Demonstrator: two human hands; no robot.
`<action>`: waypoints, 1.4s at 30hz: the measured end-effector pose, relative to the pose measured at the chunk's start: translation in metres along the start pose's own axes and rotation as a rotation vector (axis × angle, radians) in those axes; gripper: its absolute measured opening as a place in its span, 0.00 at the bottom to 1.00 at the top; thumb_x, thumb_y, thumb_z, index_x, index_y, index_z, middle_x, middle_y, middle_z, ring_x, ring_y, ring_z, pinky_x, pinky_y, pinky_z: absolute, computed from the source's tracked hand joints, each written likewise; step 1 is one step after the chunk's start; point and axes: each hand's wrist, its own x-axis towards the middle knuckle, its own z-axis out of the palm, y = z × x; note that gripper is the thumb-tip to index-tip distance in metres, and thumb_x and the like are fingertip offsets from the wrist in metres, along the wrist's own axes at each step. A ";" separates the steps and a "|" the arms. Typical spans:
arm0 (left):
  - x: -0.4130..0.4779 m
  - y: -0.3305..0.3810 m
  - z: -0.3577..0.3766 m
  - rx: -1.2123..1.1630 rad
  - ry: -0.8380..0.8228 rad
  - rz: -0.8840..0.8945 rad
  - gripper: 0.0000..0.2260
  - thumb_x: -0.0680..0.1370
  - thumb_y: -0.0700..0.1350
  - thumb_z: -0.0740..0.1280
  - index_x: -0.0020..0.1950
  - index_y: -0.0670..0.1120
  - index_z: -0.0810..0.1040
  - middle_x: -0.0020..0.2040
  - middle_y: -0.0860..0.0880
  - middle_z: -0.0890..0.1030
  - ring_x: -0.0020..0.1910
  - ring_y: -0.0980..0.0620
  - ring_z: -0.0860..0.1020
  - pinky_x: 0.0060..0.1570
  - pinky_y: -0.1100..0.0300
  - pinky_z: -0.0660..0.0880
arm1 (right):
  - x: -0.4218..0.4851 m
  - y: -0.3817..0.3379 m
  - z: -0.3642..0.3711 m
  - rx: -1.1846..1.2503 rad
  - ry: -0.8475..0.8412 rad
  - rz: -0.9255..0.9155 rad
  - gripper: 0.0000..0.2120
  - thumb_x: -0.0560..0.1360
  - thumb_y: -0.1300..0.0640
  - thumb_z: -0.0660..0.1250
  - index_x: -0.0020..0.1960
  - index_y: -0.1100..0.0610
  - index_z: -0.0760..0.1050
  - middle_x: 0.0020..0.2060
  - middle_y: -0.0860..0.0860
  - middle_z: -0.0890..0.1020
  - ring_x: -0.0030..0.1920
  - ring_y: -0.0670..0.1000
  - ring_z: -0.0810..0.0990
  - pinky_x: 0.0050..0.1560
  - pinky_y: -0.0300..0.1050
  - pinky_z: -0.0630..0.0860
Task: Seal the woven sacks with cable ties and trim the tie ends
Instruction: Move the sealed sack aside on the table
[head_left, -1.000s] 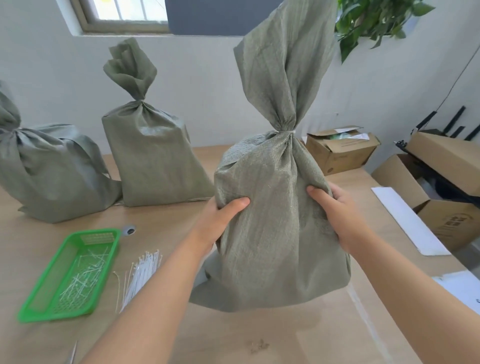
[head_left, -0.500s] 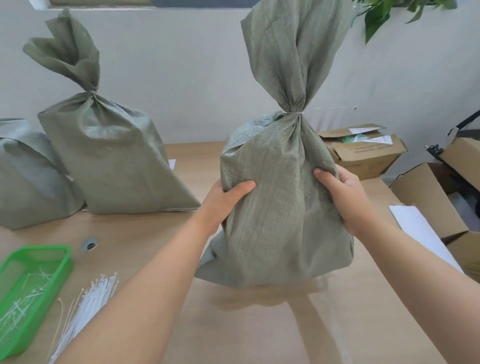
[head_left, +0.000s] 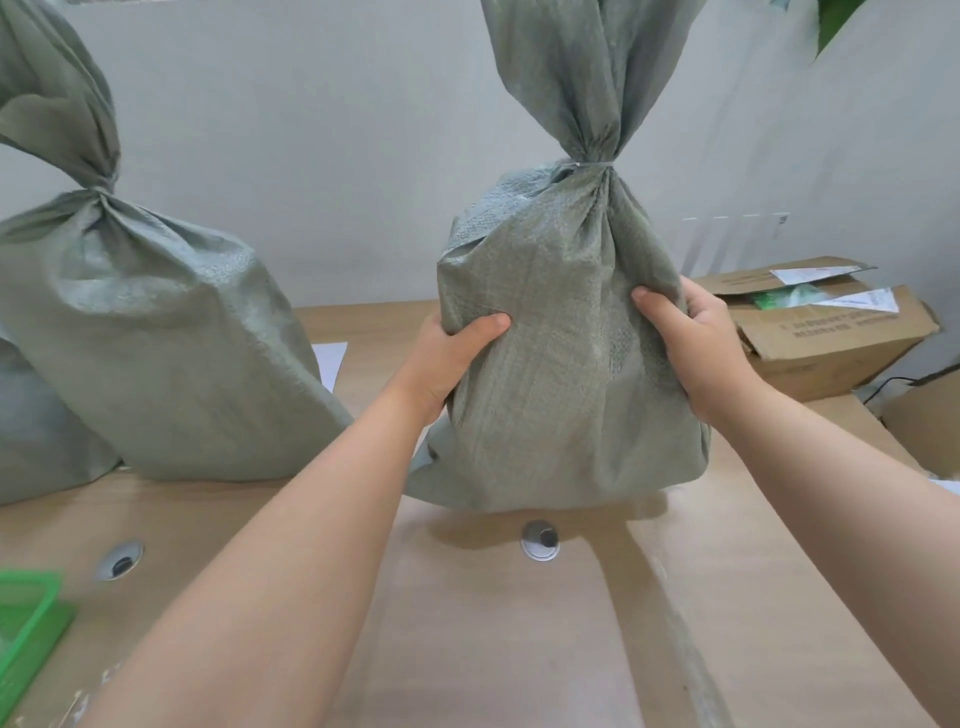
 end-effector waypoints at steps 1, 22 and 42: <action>0.009 -0.003 0.000 -0.002 -0.002 -0.008 0.16 0.69 0.48 0.72 0.55 0.50 0.79 0.51 0.51 0.86 0.49 0.54 0.85 0.46 0.59 0.81 | 0.009 0.005 0.001 0.000 0.003 -0.007 0.12 0.72 0.44 0.69 0.50 0.50 0.82 0.48 0.57 0.84 0.48 0.53 0.82 0.58 0.65 0.77; 0.078 -0.060 -0.050 0.130 0.067 -0.161 0.10 0.79 0.53 0.69 0.58 0.52 0.78 0.56 0.51 0.85 0.57 0.50 0.83 0.58 0.53 0.78 | 0.077 0.082 0.058 -0.249 -0.067 0.057 0.13 0.74 0.44 0.66 0.57 0.43 0.76 0.48 0.45 0.83 0.53 0.52 0.81 0.60 0.59 0.77; 0.067 -0.062 -0.058 0.154 0.089 0.004 0.23 0.78 0.45 0.72 0.72 0.49 0.70 0.63 0.53 0.81 0.57 0.59 0.82 0.48 0.66 0.80 | 0.061 0.064 0.046 -0.181 -0.097 0.087 0.21 0.75 0.52 0.73 0.66 0.45 0.72 0.53 0.44 0.82 0.51 0.51 0.85 0.54 0.60 0.82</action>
